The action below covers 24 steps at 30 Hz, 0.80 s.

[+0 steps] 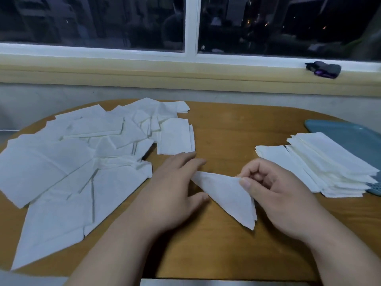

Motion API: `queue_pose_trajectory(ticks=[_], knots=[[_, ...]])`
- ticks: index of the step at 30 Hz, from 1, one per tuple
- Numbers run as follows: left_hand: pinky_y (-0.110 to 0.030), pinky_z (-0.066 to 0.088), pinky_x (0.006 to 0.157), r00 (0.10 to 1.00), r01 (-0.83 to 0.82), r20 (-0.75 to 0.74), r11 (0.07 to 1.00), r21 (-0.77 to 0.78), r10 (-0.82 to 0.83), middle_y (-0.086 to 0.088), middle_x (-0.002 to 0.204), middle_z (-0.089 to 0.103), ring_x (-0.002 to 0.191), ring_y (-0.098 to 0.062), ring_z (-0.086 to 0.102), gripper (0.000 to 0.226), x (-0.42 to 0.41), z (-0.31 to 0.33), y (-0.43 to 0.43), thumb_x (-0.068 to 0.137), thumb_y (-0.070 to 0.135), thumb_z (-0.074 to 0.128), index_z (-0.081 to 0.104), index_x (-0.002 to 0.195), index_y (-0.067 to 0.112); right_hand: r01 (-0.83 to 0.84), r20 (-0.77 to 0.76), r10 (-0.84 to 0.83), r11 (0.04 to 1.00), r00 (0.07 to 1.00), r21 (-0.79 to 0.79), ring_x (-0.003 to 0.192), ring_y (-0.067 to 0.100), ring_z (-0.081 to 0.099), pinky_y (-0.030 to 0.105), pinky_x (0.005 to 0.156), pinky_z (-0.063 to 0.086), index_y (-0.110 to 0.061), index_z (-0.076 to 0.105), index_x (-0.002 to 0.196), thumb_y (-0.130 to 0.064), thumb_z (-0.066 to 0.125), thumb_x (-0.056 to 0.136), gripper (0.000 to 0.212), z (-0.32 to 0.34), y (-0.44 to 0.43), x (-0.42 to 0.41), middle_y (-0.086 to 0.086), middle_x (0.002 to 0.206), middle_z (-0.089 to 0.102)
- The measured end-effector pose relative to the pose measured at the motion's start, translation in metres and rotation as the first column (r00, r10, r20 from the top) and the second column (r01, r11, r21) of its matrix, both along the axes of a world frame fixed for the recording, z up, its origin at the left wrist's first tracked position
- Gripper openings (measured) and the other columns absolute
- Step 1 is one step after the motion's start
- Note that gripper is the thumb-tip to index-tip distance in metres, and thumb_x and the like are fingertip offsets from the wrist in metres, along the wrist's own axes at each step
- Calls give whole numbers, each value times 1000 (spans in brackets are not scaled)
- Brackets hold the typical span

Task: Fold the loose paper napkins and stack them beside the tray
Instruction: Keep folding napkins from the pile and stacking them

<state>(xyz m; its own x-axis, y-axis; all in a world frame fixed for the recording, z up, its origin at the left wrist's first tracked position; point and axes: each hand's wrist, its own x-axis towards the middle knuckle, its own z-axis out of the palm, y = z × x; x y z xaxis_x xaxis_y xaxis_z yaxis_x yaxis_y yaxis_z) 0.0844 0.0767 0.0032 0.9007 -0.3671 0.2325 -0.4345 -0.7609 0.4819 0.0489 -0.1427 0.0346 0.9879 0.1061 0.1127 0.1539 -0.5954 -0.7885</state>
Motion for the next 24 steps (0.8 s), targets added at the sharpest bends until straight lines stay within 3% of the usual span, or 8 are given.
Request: queue_pose_trajectory(ticks=[2,5,8,10,14,17,20,24], knots=[[-29,33,114,999,43,23,998,49,-44,21,144,44,135,0,35,49,-2,-1,-4,90,44,67,54,137,38,-37,-16,37,999,999,-1,76,-1,60,13,64,44,-37,63,85,-28,60,95,14,-1,-7,-3,-17,80,65],[-29,47,89,997,75,-30,997,22,-74,19,102,64,100,-1,56,9,-7,1,-11,92,38,64,68,98,35,-56,-14,57,998,998,40,69,5,57,17,64,45,-37,63,85,-24,60,97,17,-7,-17,-6,-12,73,63],[-33,52,70,984,40,-167,990,-134,-63,12,79,67,75,-3,61,8,-12,7,-15,90,36,64,66,84,32,-20,-8,23,970,1000,240,55,10,48,12,54,38,-37,65,94,-37,61,98,6,-5,-21,-14,-11,63,58],[-34,51,67,961,29,-256,958,-284,-105,9,75,69,68,-7,62,7,-14,12,-18,89,32,68,67,83,32,-43,-46,59,956,997,290,54,3,49,11,53,40,-38,61,113,-48,67,86,29,-2,-21,-18,-11,71,64],[-47,55,76,914,27,-345,880,-474,-214,3,81,73,79,-23,68,9,-13,15,-21,79,35,70,73,87,32,36,-37,-29,974,999,225,59,17,60,29,60,48,-39,57,117,-11,70,89,42,-5,-21,-14,-2,79,70],[-40,48,69,882,1,-396,843,-538,-254,3,74,65,68,-18,60,17,-7,12,-18,75,31,68,73,90,34,109,-23,-107,969,994,220,54,14,58,32,58,45,-38,60,114,-7,62,90,38,-8,-24,-11,-1,78,69],[-33,44,62,837,-51,-458,789,-612,-301,-1,72,61,65,-19,55,21,-6,11,-15,73,22,68,73,92,30,74,-35,-68,970,997,233,63,13,62,33,64,47,-40,60,114,-40,63,87,28,-8,-25,-16,-4,85,69],[-33,44,59,810,-99,-504,778,-620,-299,-8,74,59,64,-23,53,24,-8,13,-17,71,18,68,75,93,25,-70,-53,67,997,996,-45,94,2,56,24,81,46,-50,53,120,-76,61,59,66,-14,-14,-26,-21,108,59]])
